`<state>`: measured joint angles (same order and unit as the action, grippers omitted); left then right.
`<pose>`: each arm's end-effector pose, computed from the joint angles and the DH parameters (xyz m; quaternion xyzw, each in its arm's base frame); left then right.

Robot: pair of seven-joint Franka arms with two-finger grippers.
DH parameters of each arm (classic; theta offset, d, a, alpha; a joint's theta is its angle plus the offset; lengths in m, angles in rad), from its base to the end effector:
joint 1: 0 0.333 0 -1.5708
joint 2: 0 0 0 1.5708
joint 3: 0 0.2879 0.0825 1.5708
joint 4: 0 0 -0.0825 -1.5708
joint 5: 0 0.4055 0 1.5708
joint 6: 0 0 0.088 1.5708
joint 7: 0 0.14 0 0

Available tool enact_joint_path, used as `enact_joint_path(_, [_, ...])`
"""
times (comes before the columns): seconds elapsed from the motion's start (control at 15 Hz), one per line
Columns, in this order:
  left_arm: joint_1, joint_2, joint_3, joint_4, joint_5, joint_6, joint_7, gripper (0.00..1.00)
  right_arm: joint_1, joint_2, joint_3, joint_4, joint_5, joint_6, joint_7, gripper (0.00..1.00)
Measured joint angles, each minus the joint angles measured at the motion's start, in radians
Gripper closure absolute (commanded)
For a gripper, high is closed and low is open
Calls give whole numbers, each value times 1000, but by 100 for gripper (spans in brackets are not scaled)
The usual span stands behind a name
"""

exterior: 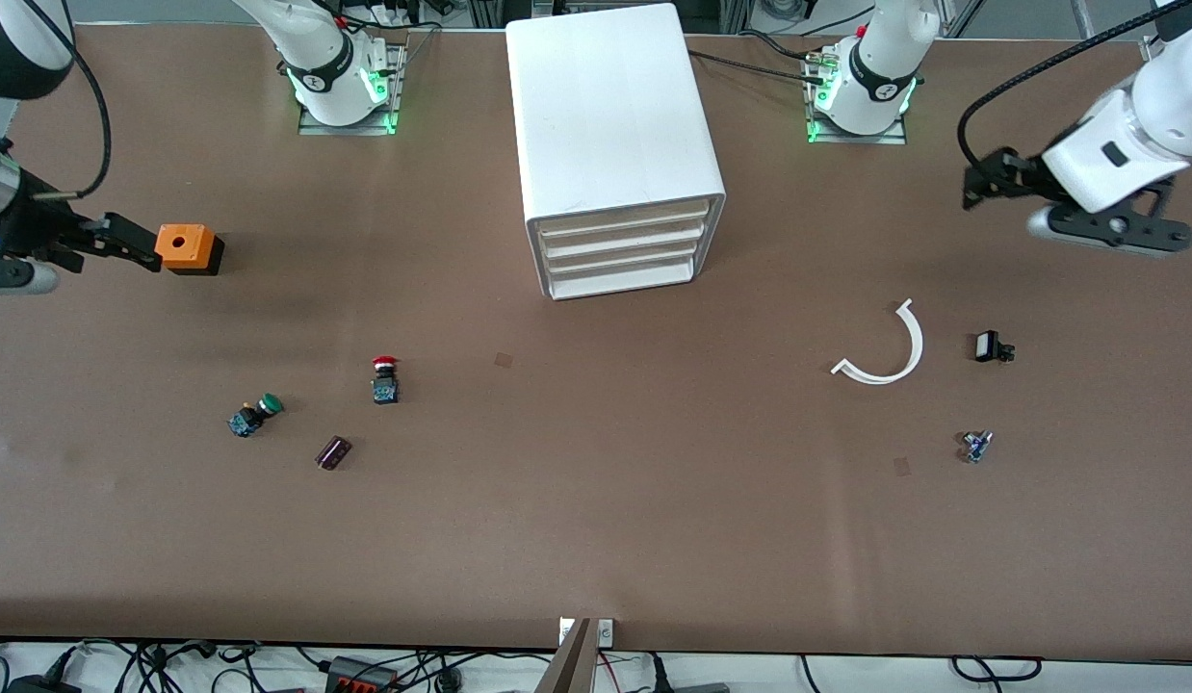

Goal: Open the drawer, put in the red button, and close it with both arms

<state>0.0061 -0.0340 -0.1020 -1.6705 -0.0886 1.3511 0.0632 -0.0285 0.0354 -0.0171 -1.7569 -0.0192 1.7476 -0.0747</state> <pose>0.5240 -0.0649 0.5206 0.9856 -0.0817 -0.1428 0.0401 0.5873 -0.0291 0.4654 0.9996 0.0164 -0.0229 0.0083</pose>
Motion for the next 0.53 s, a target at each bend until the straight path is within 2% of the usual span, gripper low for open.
enact_joint_path(0.13, [-7, 13, -2, 0, -89, -137, 1, 0, 18, 37, 3, 0, 0, 20, 0, 0])
enact_joint_path(0.27, [-14, 52, -3, -1, -186, -201, 22, 0, 43, 72, 4, 0, 0, 52, 0, 0])
enact_joint_path(0.53, [-20, 254, -2, -4, -440, -164, 84, 0, 103, 160, 5, -3, 0, 134, 38, 0])
